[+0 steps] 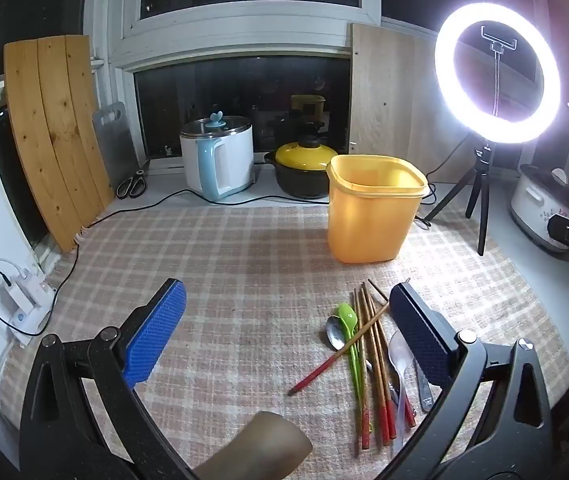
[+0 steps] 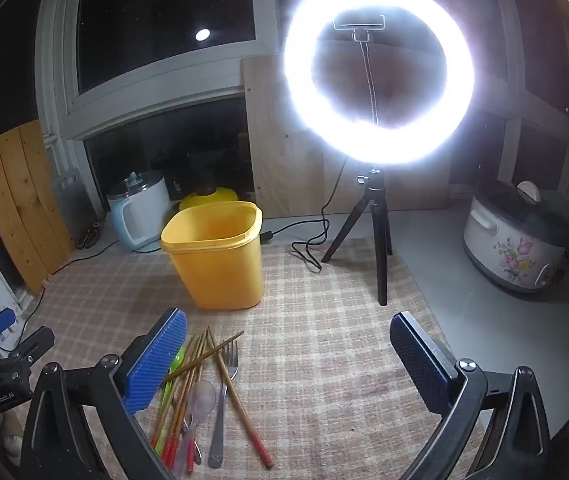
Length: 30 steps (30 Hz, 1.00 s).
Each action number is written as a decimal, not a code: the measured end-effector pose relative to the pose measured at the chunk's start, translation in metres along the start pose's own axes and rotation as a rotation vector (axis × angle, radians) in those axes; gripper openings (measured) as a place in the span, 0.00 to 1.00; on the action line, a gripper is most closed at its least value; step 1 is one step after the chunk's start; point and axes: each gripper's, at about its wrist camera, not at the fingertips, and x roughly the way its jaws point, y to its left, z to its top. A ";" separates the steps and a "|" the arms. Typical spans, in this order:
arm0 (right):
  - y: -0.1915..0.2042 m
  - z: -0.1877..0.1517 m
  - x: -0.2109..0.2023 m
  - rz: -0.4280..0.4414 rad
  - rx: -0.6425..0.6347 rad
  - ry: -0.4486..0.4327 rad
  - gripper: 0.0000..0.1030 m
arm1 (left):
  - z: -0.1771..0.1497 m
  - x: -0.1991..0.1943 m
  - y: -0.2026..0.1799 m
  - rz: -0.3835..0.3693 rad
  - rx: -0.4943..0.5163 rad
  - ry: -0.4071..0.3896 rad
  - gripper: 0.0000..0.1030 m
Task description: Organize utensils
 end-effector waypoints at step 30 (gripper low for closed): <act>0.000 0.002 -0.004 -0.019 -0.023 -0.025 1.00 | 0.001 -0.003 0.001 -0.010 -0.009 -0.008 1.00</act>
